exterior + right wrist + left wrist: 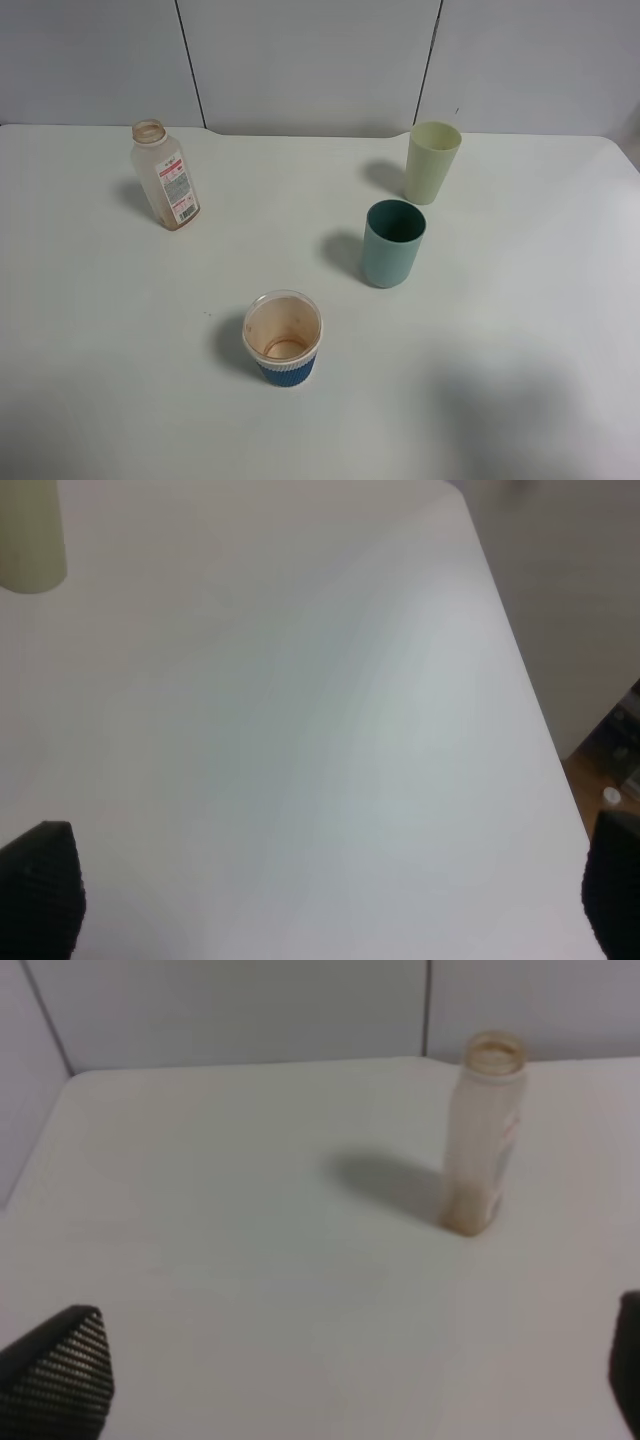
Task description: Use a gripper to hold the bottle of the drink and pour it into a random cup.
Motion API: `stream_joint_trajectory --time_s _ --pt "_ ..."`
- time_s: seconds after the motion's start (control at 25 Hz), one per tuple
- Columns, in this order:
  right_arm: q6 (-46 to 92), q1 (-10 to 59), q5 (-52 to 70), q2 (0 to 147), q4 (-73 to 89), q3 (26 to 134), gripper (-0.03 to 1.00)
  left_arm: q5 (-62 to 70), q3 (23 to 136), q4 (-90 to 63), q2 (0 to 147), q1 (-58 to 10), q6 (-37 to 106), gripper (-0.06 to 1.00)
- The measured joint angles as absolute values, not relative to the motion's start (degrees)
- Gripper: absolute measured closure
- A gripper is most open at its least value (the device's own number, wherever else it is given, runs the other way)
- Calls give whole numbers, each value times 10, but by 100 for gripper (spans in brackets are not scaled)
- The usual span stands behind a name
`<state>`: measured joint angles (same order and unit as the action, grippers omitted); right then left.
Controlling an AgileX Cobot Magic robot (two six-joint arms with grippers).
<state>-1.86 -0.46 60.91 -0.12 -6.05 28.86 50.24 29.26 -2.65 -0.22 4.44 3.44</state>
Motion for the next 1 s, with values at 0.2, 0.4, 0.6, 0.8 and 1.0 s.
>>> stream_joint_trajectory --time_s 0.2,0.4,0.6,0.8,1.0 --pt "-19 -5 609 -1 -61 289 -2 516 293 -38 -2 53 34 -4" --pt "-19 -5 609 -1 -61 289 -2 603 300 -39 -2 53 34 -4" --pt "-19 -5 609 -1 -61 289 -2 609 291 -40 -2 53 29 -4" --pt "-19 -5 609 -1 -61 289 -2 605 290 -31 -2 53 10 -4" --pt "-19 -5 609 -1 -61 289 -2 605 290 -31 -2 53 10 -4"
